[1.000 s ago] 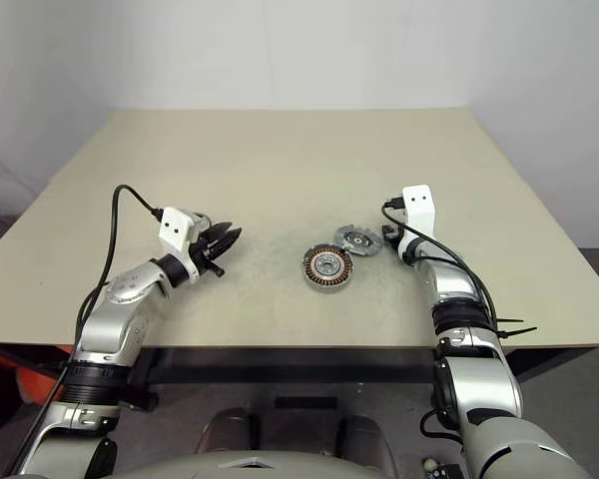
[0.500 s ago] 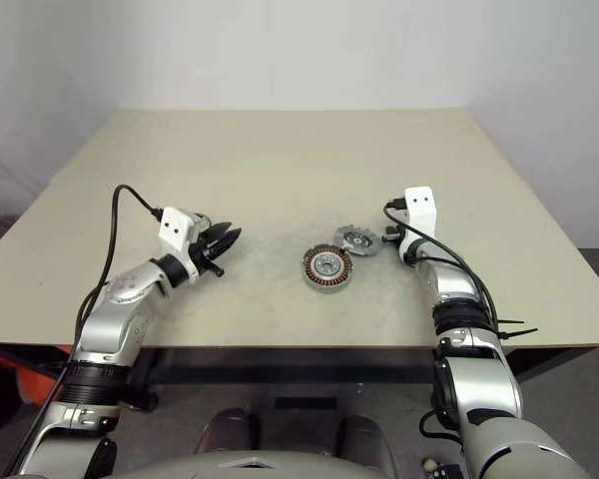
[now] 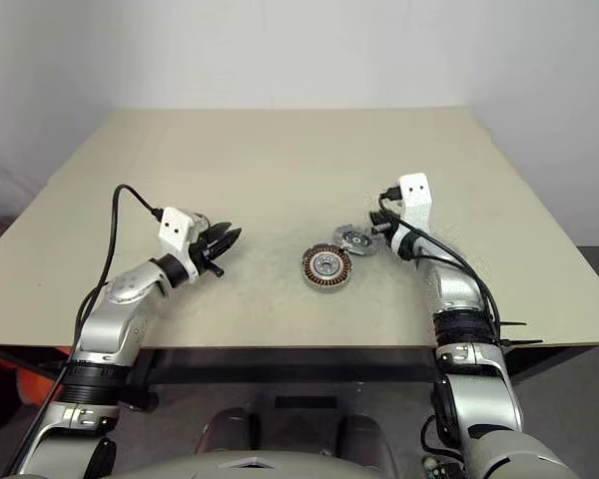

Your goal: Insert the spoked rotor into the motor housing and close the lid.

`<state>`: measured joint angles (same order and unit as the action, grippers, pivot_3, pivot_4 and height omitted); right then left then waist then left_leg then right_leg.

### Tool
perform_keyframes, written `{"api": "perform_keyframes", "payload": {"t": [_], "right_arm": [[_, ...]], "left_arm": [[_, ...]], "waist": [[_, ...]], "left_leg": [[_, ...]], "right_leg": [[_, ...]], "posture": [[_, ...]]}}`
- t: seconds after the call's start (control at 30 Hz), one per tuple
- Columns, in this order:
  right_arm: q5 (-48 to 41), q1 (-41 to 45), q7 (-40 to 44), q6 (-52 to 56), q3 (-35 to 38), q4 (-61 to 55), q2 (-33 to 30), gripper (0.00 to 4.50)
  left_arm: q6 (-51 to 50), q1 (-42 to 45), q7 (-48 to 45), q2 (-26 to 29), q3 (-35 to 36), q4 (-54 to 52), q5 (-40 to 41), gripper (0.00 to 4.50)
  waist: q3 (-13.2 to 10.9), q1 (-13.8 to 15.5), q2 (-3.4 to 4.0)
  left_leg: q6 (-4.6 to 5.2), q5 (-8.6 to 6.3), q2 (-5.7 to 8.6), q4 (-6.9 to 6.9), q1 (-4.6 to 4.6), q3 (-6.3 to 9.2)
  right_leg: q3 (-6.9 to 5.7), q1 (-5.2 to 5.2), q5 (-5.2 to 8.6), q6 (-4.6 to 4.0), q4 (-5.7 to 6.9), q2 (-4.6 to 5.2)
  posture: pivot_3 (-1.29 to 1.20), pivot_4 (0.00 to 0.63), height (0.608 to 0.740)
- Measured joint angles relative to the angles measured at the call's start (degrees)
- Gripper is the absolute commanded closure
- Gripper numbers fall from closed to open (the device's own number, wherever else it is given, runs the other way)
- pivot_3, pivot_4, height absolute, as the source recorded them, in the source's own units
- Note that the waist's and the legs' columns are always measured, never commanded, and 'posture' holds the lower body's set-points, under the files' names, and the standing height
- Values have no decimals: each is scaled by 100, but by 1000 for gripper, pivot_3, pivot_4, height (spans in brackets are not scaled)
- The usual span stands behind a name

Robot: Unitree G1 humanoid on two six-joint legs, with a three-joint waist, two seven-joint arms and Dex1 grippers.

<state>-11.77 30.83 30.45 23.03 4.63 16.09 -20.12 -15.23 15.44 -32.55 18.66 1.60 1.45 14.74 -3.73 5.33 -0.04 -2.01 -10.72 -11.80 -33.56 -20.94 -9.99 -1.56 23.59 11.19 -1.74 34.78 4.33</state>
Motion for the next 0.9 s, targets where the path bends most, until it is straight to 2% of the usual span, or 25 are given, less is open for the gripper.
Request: {"api": "perform_keyframes", "payload": {"t": [0.17, 0.33, 0.9], "right_arm": [[-199, -473, 932, 418, -610, -1104, -321, 3784], [-82, -901, 1645, 469, -1337, -1439, -675, 3784], [238, -758, 1633, 319, -1515, -1004, -476, 3784]], "left_arm": [[-3, 28, -218, -18, -149, 3, 34, 3198], [-14, 93, -386, -15, -230, 18, 38, 3198], [-29, 147, -410, 52, -330, 47, 27, 3198]], "waist": [[0, 22, 0], [0, 15, 0], [0, 4, 0]], "left_leg": [[0, 0, -1, 3, 4, 1], [0, 0, -2, 4, 8, 1], [-1, 1, -1, 5, 8, 1]], "right_leg": [[1, -7, 2, 4, -4, 6], [1, -7, 15, 26, -4, 4], [2, -6, 2, 3, -3, 4]], "posture": [[0, 0, 740], [0, 0, 740], [0, 0, 740]]}}
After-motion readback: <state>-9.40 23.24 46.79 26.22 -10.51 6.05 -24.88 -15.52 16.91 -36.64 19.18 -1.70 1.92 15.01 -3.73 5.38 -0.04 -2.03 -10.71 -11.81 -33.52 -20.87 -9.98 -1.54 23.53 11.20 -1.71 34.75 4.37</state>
